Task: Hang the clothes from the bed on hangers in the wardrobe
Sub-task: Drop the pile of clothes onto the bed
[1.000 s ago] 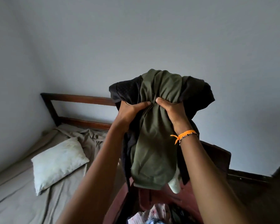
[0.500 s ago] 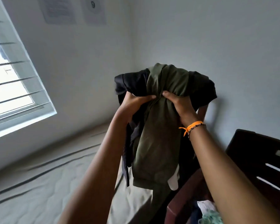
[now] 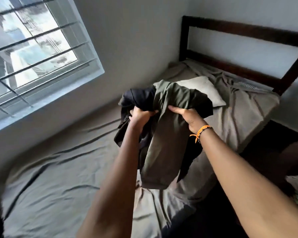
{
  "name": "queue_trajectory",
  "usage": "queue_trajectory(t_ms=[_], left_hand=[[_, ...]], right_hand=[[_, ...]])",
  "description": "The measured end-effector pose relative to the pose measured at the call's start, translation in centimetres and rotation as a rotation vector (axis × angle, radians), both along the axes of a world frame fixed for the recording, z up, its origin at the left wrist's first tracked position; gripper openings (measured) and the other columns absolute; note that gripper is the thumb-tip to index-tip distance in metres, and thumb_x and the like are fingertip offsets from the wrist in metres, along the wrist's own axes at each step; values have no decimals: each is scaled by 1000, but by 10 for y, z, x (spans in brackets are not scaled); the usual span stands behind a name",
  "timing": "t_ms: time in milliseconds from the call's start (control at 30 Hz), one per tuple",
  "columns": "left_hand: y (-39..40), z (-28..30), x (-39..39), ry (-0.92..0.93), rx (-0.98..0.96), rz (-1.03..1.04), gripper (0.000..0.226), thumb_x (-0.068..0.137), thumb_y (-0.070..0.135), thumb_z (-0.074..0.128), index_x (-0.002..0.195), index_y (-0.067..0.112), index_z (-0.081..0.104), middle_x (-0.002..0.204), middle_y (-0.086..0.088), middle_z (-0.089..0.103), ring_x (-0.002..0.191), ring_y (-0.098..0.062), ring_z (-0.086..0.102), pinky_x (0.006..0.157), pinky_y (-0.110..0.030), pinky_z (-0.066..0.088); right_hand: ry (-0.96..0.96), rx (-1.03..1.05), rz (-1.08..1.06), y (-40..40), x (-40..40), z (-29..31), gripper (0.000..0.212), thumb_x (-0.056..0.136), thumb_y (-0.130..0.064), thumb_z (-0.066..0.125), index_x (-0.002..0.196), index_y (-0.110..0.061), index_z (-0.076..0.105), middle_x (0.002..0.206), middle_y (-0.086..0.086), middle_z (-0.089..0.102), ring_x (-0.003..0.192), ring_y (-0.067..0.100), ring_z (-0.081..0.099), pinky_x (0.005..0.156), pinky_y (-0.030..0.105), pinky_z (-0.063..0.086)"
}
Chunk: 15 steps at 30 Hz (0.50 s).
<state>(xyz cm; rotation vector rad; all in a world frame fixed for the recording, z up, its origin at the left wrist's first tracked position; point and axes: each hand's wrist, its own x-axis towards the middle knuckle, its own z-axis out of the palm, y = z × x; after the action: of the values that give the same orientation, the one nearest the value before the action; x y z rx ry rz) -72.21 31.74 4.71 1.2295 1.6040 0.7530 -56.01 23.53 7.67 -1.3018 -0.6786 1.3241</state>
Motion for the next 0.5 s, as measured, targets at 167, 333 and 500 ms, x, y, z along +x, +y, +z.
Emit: queue_trajectory(t_ms=[167,333,500], left_hand=[[10,-45,-36,191,-141,62,80,46,47,82,109,2,61,114,-17,63,110,-32,58,93,-44,50],[-4,-115,-63,180,-308,-25,63,67,29,76,111,-11,55,113,-32,59,106,-39,59,85,-41,53],[-31,-112,-38,27,-271,-99,36,89,9,58,123,-2,55,116,-16,61,98,-26,61,70,-24,45]], right_hand=[[-115,-268,140,38,-39,-81,37,70,-32,80,98,-9,71,99,10,72,95,23,68,96,40,50],[-108,-458,183,37,-72,-123,59,80,-23,71,125,9,51,126,20,56,120,33,52,85,35,49],[-127,-492,145,20,-66,-138,32,96,-14,50,125,-2,55,136,16,51,128,28,44,106,35,31]])
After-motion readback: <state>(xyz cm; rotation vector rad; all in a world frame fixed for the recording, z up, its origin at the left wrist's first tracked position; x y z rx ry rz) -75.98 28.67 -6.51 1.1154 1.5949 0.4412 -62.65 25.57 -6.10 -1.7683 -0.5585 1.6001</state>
